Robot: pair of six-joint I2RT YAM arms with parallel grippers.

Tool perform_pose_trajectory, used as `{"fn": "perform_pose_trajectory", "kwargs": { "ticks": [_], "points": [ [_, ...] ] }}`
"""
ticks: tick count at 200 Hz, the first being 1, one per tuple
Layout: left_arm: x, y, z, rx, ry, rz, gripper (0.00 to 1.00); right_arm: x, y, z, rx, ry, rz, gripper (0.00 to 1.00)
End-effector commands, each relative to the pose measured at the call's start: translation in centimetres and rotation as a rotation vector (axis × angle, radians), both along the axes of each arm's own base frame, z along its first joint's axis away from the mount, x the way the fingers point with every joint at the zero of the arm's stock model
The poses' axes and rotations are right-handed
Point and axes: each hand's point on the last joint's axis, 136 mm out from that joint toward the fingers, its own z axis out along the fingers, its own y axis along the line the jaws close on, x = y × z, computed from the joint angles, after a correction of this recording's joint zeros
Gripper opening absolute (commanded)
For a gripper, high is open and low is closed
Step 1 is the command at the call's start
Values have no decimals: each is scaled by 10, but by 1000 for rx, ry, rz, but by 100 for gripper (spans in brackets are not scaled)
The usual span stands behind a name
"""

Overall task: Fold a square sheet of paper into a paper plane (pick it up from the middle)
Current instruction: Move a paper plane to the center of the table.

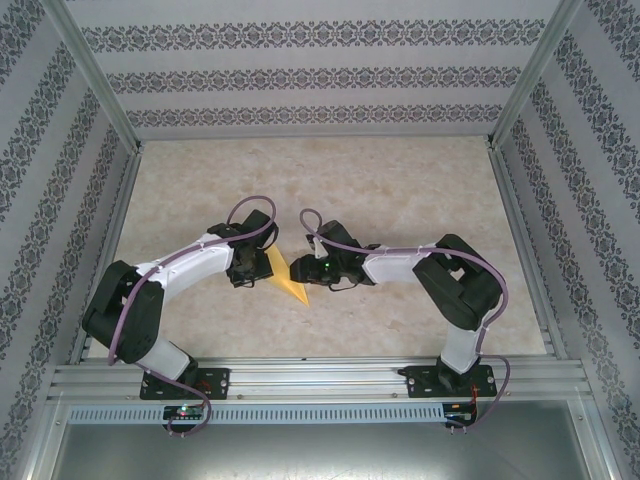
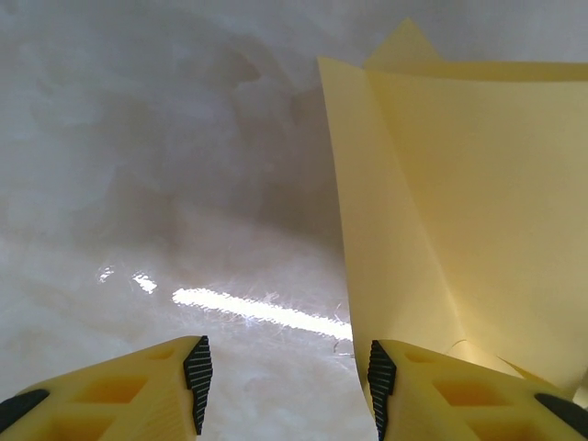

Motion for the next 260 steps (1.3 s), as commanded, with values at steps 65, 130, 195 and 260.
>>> {"fn": "perform_pose_trajectory", "kwargs": {
  "ticks": [65,130,195,260],
  "points": [
    [4,0,1,-19,-17,8,51,-10,24,5,28,-24,100,37],
    [4,-1,5,-31,-31,5,50,-9,21,-15,-133,-52,119,26],
    [4,5,29,-47,-118,31,49,-10,20,-9,-216,-102,135,13],
    [-2,42,77,15,-315,119,50,35,-63,49,-587,-355,-146,5]
  ]
}}
